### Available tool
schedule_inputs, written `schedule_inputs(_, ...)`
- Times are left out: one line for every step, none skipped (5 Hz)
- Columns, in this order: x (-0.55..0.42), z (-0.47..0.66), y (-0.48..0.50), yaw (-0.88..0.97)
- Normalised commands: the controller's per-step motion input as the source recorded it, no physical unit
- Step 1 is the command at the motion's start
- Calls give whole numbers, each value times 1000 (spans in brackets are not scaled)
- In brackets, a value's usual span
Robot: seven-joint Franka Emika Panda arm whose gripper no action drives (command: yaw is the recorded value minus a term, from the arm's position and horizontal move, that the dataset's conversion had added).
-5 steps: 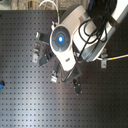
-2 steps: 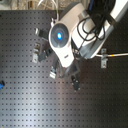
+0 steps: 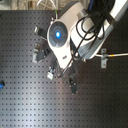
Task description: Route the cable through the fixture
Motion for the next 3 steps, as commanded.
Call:
schedule_inputs(27, -1, 170, 83)
schedule_inputs(72, -2, 215, 480)
schedule_inputs(12, 0, 4, 0)
